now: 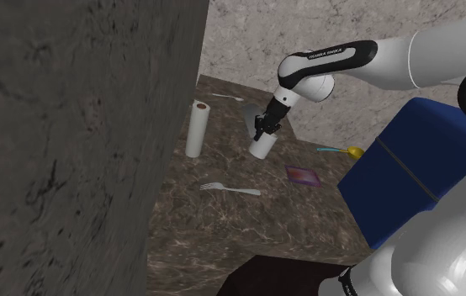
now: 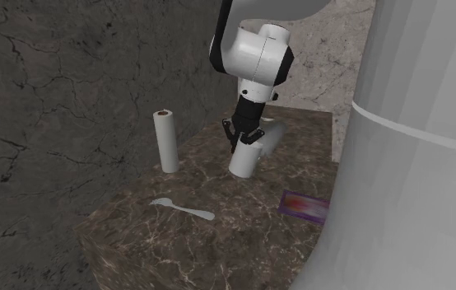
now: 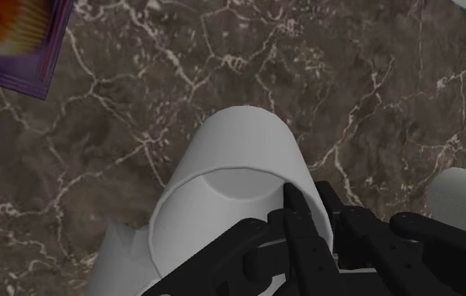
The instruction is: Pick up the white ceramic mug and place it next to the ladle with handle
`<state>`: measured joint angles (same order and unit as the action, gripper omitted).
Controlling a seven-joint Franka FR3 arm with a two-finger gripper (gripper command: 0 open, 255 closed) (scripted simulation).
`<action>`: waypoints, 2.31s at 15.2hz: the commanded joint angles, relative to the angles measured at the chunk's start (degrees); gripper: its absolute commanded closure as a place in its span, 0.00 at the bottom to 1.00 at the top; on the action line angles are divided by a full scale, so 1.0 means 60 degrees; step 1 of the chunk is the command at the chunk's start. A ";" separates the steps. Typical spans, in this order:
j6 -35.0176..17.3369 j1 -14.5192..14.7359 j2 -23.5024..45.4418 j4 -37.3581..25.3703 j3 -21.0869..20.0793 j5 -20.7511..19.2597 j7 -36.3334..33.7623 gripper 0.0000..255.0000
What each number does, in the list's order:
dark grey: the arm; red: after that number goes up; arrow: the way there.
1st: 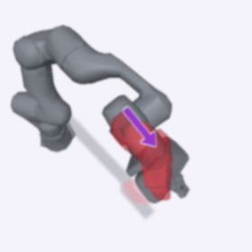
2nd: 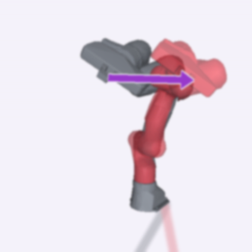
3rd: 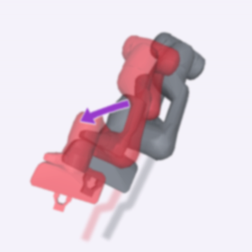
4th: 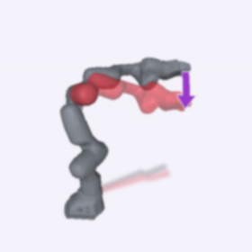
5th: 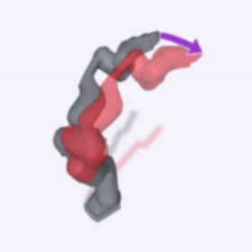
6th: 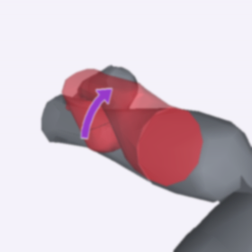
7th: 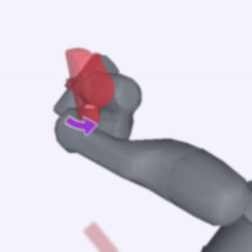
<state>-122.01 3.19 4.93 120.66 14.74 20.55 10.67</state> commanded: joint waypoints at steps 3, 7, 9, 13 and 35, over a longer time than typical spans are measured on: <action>0.0437 -0.0002 -0.0244 -0.0256 0.0023 -0.0169 -0.0202 1.00; 0.0883 -0.0004 -0.0455 -0.0528 0.0037 -0.0313 -0.0392 1.00; 0.1109 -0.0005 -0.0549 -0.0678 0.0042 -0.0377 -0.0482 1.00; 0.1566 -0.0010 -0.0713 -0.1002 0.0049 -0.0491 -0.0652 1.00; 0.3826 -0.0561 -0.1411 -0.2394 0.0630 -0.0958 -0.0258 1.00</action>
<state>-99.37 0.58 -3.37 106.20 17.70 14.97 7.60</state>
